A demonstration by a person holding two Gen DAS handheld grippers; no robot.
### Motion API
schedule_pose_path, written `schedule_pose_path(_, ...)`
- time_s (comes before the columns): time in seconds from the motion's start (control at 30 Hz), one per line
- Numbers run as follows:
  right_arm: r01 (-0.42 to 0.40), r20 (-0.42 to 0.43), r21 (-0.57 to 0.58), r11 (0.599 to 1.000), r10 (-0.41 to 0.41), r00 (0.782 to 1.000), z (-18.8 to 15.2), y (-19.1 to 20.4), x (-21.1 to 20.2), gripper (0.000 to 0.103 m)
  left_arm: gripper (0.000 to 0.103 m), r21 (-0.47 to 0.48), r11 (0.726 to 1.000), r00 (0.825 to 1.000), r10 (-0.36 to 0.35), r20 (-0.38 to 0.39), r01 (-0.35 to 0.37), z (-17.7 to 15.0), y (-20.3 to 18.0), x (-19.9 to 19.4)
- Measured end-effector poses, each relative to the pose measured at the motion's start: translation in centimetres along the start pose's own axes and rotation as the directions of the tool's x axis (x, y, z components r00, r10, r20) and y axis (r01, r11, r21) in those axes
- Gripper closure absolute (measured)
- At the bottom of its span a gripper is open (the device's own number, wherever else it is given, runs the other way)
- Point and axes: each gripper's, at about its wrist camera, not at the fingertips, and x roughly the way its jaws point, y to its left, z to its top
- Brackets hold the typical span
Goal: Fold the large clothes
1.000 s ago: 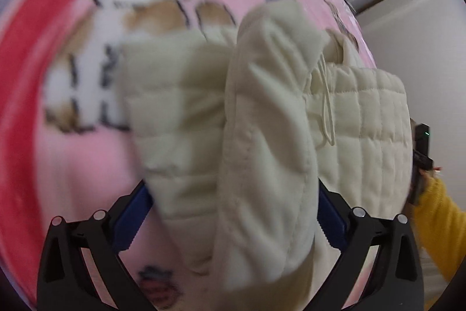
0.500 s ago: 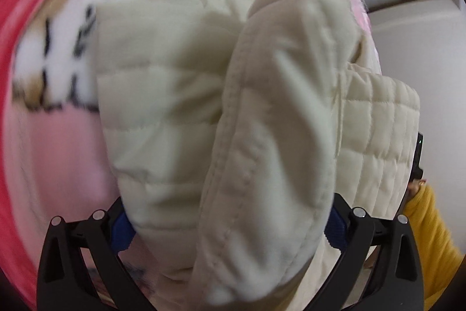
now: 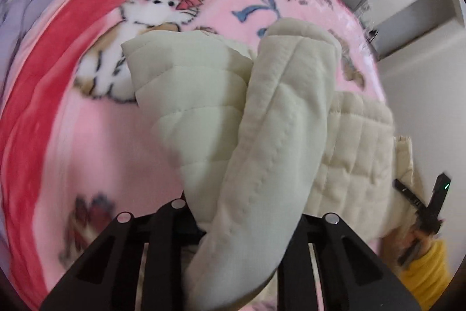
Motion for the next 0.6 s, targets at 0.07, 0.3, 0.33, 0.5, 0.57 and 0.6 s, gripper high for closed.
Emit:
schedule_pose_path(0.07, -0.004, 0.033, -0.01, 1.0, 0.005, 0.999, -0.2, 1.1, -2.9, 0.09, 0.084, 0.043, 0.999, 0.999, 0.001, 0.04, -0.002, -1.5, -1.0, -2.8)
schedule_pose_path(0.3, 0.005, 0.008, -0.076, 0.997, -0.005, 1.0, -8.2, 2.2, -12.4, 0.093, 0.083, -0.053, 0.999, 1.0, -0.005, 0.007, 0.005, -10.5, 1.4, -9.6)
schedule_pose_path(0.33, -0.001, -0.015, -0.064, 0.998, 0.0, 1.0, -9.2, 2.0, -12.4, 0.093, 0.083, -0.067, 0.998, 1.0, 0.0, -0.007, 0.0, -11.7, 2.2, -9.2)
schedule_pose_path(0.5, 0.013, -0.08, -0.05, 0.999, -0.017, 0.997, -15.0, 0.4, -10.6, 0.086, 0.078, -0.109, 0.994, 1.0, -0.002, -0.03, -0.002, -16.3, 5.3, -7.7)
schedule_pose_path(0.57, 0.009, -0.104, -0.024, 1.0, -0.012, 0.995, -15.5, -0.7, -9.9, 0.077, 0.077, -0.1, 0.995, 0.998, 0.024, -0.05, -0.029, -16.0, 4.9, -7.1)
schedule_pose_path(0.6, 0.02, -0.1, -0.02, 1.0, -0.022, 0.995, -15.3, -1.4, -9.8, 0.064, 0.076, -0.075, 0.996, 0.997, 0.049, -0.057, -0.053, -15.7, 4.6, -6.6)
